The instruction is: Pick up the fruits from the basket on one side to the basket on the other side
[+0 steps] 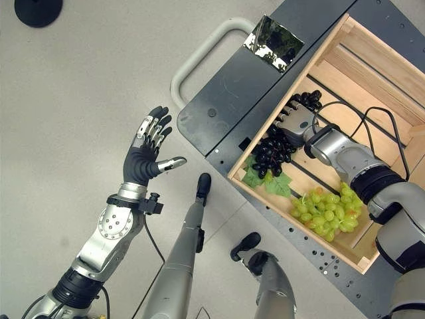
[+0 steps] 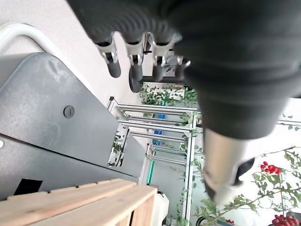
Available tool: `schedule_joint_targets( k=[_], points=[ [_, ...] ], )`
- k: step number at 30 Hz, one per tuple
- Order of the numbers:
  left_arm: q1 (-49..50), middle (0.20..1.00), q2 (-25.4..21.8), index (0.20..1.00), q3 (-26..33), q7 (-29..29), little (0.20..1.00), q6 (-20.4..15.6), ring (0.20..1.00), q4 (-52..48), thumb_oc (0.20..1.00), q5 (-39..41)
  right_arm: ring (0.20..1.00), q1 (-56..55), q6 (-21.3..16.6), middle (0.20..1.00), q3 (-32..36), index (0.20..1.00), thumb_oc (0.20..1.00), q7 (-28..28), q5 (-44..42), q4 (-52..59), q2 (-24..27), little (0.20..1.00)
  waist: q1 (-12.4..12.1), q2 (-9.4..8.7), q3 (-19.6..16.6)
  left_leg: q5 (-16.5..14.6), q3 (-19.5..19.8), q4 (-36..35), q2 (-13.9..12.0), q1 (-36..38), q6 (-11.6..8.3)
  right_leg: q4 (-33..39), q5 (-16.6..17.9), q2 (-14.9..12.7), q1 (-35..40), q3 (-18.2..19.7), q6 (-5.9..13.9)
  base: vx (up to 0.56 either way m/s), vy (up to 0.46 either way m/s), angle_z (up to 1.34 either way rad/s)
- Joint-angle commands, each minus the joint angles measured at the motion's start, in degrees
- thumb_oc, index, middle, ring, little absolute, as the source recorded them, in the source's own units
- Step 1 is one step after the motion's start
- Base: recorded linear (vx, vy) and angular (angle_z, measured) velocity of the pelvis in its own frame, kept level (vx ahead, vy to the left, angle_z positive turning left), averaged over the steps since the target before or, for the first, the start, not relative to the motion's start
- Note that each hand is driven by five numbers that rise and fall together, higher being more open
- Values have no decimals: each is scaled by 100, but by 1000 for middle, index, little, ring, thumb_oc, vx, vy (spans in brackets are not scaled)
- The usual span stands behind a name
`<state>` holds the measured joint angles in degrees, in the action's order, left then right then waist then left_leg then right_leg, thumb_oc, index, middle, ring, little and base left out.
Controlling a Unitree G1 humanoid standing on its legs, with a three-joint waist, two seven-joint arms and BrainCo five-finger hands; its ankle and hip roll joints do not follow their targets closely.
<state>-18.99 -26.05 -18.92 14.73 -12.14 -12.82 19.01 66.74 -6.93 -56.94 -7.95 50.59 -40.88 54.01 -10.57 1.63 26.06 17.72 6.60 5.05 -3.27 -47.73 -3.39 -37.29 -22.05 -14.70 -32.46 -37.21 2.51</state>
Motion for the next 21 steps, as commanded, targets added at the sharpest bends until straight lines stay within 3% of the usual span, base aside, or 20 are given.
schedule_joint_targets(
  k=[1, 21],
  points=[
    [-441, 1000, 25, 1000, 107, 8, 1000, -337, 1000, -596, 1000, -8, 200, -229, 16, 200, -663, 200, 200, 664, 70, -700, -320, 200, -98, -90, 373, -1664, -84, 1013, -6, 314, -222, 2073, 1649, -148, 187, 73, 593, 0, 0, 0],
    [-602, 1000, 52, 1000, 14, 5, 1000, -318, 1000, -637, 1000, -65, 200, -370, 26, 200, -586, 200, 200, 820, -209, -913, -536, 200, 13, -121, 373, -1652, -183, 877, -58, 495, -198, 2174, 1719, -129, 219, 130, 624, -1, 5, 0]
  ],
)
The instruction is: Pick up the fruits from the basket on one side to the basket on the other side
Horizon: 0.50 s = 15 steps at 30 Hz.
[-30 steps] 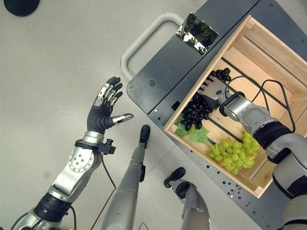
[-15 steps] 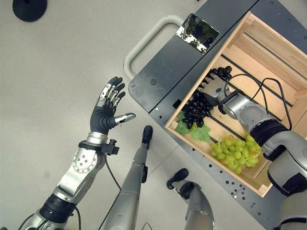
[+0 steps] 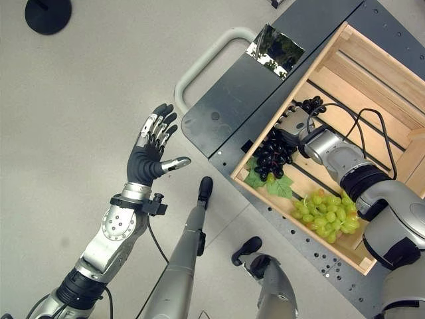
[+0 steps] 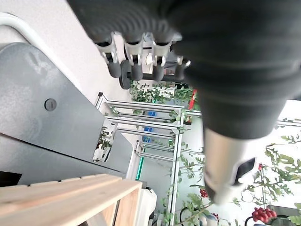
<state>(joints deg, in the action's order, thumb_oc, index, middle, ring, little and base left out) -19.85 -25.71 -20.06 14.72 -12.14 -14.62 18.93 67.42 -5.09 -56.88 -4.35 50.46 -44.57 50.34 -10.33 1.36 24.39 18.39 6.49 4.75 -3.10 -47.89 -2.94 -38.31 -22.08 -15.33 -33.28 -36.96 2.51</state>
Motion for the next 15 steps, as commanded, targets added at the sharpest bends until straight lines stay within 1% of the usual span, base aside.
schedule_joint_targets(
  k=[1, 7, 8, 9, 10, 11, 12, 13, 14, 15],
  points=[
    [-516, 1000, 18, 1000, 128, 7, 1000, -318, 1000, -456, 1000, -56, 200, -440, -157, 200, -591, 200, 200, 458, -194, -544, -169, 200, -12, -95, 541, -1719, -173, 905, -75, 512, -243, 2276, 1721, -66, 301, 105, 624, 0, 0, 0],
    [-523, 1000, 40, 1000, 159, 50, 1000, -316, 1000, -424, 1000, -44, 200, -563, -58, 200, -315, 200, 200, 251, -388, -620, -180, 200, 16, -84, 541, -1711, -210, 882, -81, 587, -245, 2283, 1746, -76, 359, 113, 630, 0, 0, 0],
    [-512, 1000, 51, 1000, 210, 66, 1000, -304, 1000, -389, 1000, -51, 200, -715, 27, 200, -82, 200, 200, 108, -532, -631, -187, 200, 62, -88, 541, -1707, -238, 858, -95, 671, -249, 2291, 1754, -73, 414, 108, 633, 0, 0, 0],
    [-508, 1000, 42, 1000, 197, 65, 1000, -303, 1000, -388, 1000, -50, 200, -743, 33, 200, -61, 200, 200, 96, -530, -627, -189, 200, 50, -96, 541, -1705, -238, 850, -94, 685, -250, 2295, 1755, -73, 426, 107, 635, 0, 0, 0],
    [-490, 1000, 18, 1000, 222, 77, 1000, -296, 1000, -351, 1000, -51, 200, -865, 87, 200, 123, 200, 200, -14, -618, -605, -181, 200, 73, -116, 541, -1705, -276, 832, -107, 768, -250, 2314, 1768, -63, 487, 116, 641, 0, 0, 0],
    [-457, 1000, 17, 1000, 304, 100, 1000, -286, 1000, -298, 1000, -65, 200, -1106, 199, 200, 581, 200, 200, -270, -996, -590, -231, 200, 132, -139, 541, -1710, -323, 818, -120, 904, -243, 2336, 1788, -58, 593, 137, 644, 17, -37, 2],
    [-450, 1000, -25, 1000, 348, 115, 1000, -280, 1000, -257, 1000, -74, 200, -1301, 249, 200, 863, 200, 200, -407, -1200, -548, -265, 200, 150, -167, 541, -1712, -348, 796, -128, 1014, -241, 2349, 1798, -60, 684, 165, 648, 0, 0, 0],
    [-443, 1000, -42, 1000, 327, 115, 1000, -281, 1000, -256, 1000, -72, 200, -1347, 256, 200, 897, 200, 200, -413, -1202, -529, -266, 200, 131, -183, 541, -1711, -352, 784, -126, 1038, -241, 2356, 1799, -61, 703, 167, 652, 27, -30, 1],
    [-404, 1000, -115, 1000, 443, 140, 1000, -268, 1000, -180, 1000, -77, 200, -1663, 297, 200, 1335, 200, 200, -634, -1484, -331, -326, 200, 183, -228, 541, -1724, -412, 743, -136, 1240, -226, 2363, 1818, -69, 851, 207, 652, 0, 0, 0],
    [-394, 1000, -131, 1000, 424, 138, 1000, -269, 1000, -180, 1000, -75, 200, -1714, 304, 200, 1369, 200, 200, -640, -1482, -305, -326, 200, 165, -244, 541, -1723, -418, 729, -133, 1268, -225, 2370, 1819, -71, 872, 210, 656, 30, -23, -6]
  ],
)
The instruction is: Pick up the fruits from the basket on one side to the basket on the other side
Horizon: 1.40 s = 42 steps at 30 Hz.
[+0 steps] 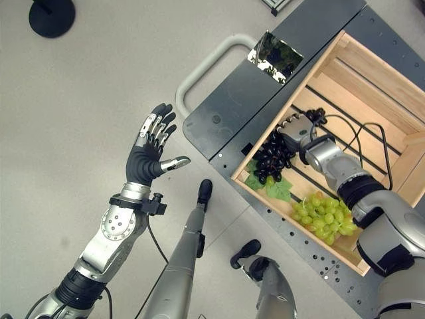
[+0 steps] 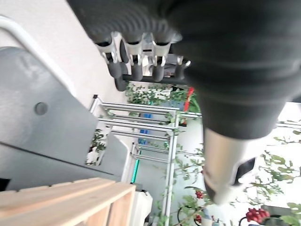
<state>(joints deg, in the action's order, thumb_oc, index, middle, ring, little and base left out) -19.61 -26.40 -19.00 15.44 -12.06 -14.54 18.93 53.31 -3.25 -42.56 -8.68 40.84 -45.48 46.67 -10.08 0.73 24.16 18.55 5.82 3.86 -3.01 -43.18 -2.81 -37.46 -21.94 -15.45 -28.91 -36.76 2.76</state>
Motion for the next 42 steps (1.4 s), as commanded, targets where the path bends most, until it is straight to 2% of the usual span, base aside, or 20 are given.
schedule_joint_targets(
  k=[1, 9, 18, 20, 21, 22, 23, 24, 28, 29, 31, 34, 35, 37, 42],
  points=[
    [-397, 1000, -128, 1000, 417, 77, 1000, -277, 1000, -120, 1000, -84, 200, -667, 92, 200, 353, 200, 200, -384, -787, 79, 40, 200, 202, -242, 563, -1755, -411, 800, -164, 999, -235, 2287, 1824, -68, 615, 225, 643, 16, -1, -6],
    [-202, 1000, -260, 1000, 465, 4, 1000, -243, 1000, -40, 1000, -48, 200, -1669, 99, 200, 1563, 200, 200, -850, -1135, 802, 331, 200, 345, -348, 563, -1758, -572, 554, -208, 1805, -184, 2466, 1900, -18, 1196, 337, 669, 4, 5, -16],
    [-19, 1000, -331, 1000, 599, -175, 1000, -185, 1000, -3, 1000, 53, 200, -2477, 121, 200, 2600, 200, 200, -1045, -1116, 1706, 413, 200, 444, -404, 462, -1785, -696, 404, -219, 2486, -169, 2607, 1910, 6, 1749, 440, 661, 30, -13, -9],
    [135, 1000, -355, 1000, 646, -287, 1000, -135, 1000, 30, 1000, 32, 200, -2778, 113, 200, 2991, 200, 200, -1135, -1058, 2061, 426, 200, 528, -398, 278, -1699, -785, 367, -186, 2604, -124, 2686, 2043, -42, 1869, 369, 610, 38, 30, -7],
    [136, 1000, -355, 1000, 643, -286, 1000, -133, 1000, 32, 1000, 33, 200, -2801, 115, 200, 3006, 200, 200, -1127, -1053, 2080, 426, 200, 535, -398, 248, -1807, -735, 348, -206, 2663, -163, 2679, 1936, -5, 1909, 466, 672, -7, 52, -4],
    [172, 1000, -378, 1000, 661, -341, 1000, -126, 1000, 51, 1000, 28, 200, -2865, 107, 200, 3098, 200, 200, -1140, -1008, 2179, 462, 200, 554, -401, 200, -1702, -796, 354, -181, 2658, -121, 2706, 2050, -41, 1919, 365, 614, 73, 25, -1],
    [280, 1000, -409, 1000, 646, -444, 1000, -94, 1000, 91, 1000, 44, 200, -2961, 101, 200, 3259, 200, 200, -1149, -894, 2436, 554, 200, 615, -413, 52, -1727, -845, 328, -171, 2782, -115, 2736, 2045, -34, 2024, 403, 621, -4, 54, -5],
    [284, 1000, -407, 1000, 643, -447, 1000, -94, 1000, 90, 1000, 46, 200, -2985, 108, 200, 3276, 200, 200, -1140, -890, 2458, 556, 200, 610, -412, 53, -1727, -847, 323, -170, 2792, -114, 2737, 2045, -34, 2031, 404, 623, 107, 27, -6],
    [458, 1000, -640, 1000, 532, -795, 1000, 26, 1000, 213, 1000, -164, 200, -2949, -16, 200, 3514, 200, 200, -1119, -682, 3063, 943, 200, 728, -466, -375, -1747, -982, 125, -182, 3164, -119, 2941, 2046, 51, 2307, 540, 661, 92, 5, -7],
    [464, 1000, -638, 1000, 531, -798, 1000, 26, 1000, 211, 1000, -165, 200, -2971, -10, 200, 3529, 200, 200, -1109, -680, 3083, 944, 200, 718, -465, -371, -1740, -990, 104, -184, 3187, -120, 2958, 2054, 57, 2322, 545, 661, 109, -2, -13],
    [512, 1000, -755, 1000, 403, -1094, 1000, 101, 1000, 223, 1000, -119, 200, -2737, -153, 200, 3404, 200, 200, -950, -549, 3469, 1348, 200, 787, -512, -665, -1707, -1131, -110, -189, 3421, -129, 3192, 2122, 145, 2475, 634, 705, 102, -3, -19],
    [505, 1000, -832, 1000, 299, -1236, 1000, 155, 1000, 281, 1000, -218, 200, -2477, -263, 200, 3219, 200, 200, -820, -566, 3717, 1559, 200, 829, -540, -846, -1698, -1246, -232, -215, 3611, -133, 3339, 2157, 206, 2590, 725, 722, 101, 9, -23],
    [441, 1000, -972, 1000, 185, -1369, 1000, 190, 1000, 264, 1000, -348, 200, -2219, -408, 200, 2974, 200, 200, -605, -624, 3969, 1785, 200, 863, -577, -1014, -1712, -1361, -301, -242, 3764, -137, 3433, 2172, 245, 2676, 800, 736, 110, 11, -12],
    [390, 1000, -1016, 1000, 103, -1446, 1000, 213, 1000, 275, 1000, -317, 200, -1992, -484, 200, 2778, 200, 200, -503, -658, 4123, 1910, 200, 883, -587, -1089, -1718, -1424, -331, -263, 3847, -144, 3464, 2185, 259, 2716, 853, 746, 88, -3, -43],
    [-99, 1000, -1203, 1000, -314, -1707, 1000, 351, 1000, 312, 1000, -203, 200, -997, -686, 200, 1805, 200, 200, -90, -776, 4576, 2323, 200, 989, -606, -1397, -1743, -1641, -415, -315, 4161, -166, 3591, 2218, 336, 2897, 1063, 750, 83, -8, -30]
  ],
)
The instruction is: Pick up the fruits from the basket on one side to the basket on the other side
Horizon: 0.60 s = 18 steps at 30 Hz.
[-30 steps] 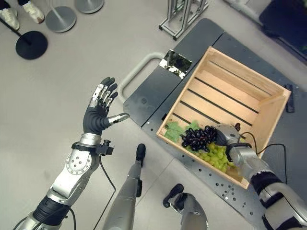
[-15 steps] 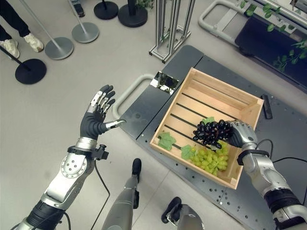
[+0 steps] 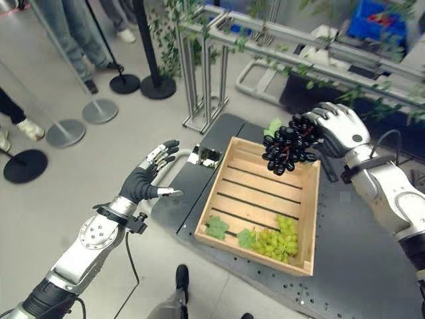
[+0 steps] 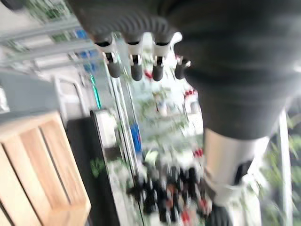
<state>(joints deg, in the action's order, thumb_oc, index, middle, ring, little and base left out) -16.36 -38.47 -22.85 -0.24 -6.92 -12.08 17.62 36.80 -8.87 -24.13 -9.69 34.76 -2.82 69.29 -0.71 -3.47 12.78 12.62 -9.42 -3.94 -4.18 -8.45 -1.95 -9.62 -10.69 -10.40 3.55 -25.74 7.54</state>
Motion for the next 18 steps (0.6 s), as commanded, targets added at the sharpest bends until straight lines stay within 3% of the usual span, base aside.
schedule_joint_targets(
  k=[1, 7, 11, 18],
  points=[
    [-591, 1000, -74, 1000, -40, -195, 1000, -146, 1000, 60, 1000, -105, 200, 885, -140, 200, -248, 200, 200, 69, -153, 381, 126, 200, 64, -189, -313, -1156, -154, 350, -205, 735, -260, 844, 1094, -157, -307, -16, 274, 80, -9, -23],
    [-1605, 1000, -134, 1000, -855, -412, 1000, 30, 1000, 167, 1000, 689, 200, 2186, -223, 200, -1430, 200, 200, 321, -114, 800, 304, 200, 152, -169, -612, -1131, -288, 172, -246, 1012, -327, 1059, 1149, -76, -77, 49, 307, 43, -19, -13],
    [-2072, 1000, -93, 1000, -1225, -450, 1000, 94, 1000, 158, 1000, 1406, 200, 2635, -202, 200, -1842, 200, 200, 317, -87, 905, 297, 200, 157, -139, -710, -1061, -289, 116, -238, 1023, -335, 1143, 1211, -75, -57, 23, 302, 9, -15, -6],
    [-2338, 1000, -182, 1000, -1520, -460, 1000, 231, 1000, 95, 1000, 2071, 200, 2407, -195, 200, -1839, 200, 200, 383, -87, 1093, 401, 200, 216, -30, -685, -1069, -270, 119, -233, 1095, -339, 1168, 1196, -60, 75, -28, 290, 5, -1, 0]
  ],
)
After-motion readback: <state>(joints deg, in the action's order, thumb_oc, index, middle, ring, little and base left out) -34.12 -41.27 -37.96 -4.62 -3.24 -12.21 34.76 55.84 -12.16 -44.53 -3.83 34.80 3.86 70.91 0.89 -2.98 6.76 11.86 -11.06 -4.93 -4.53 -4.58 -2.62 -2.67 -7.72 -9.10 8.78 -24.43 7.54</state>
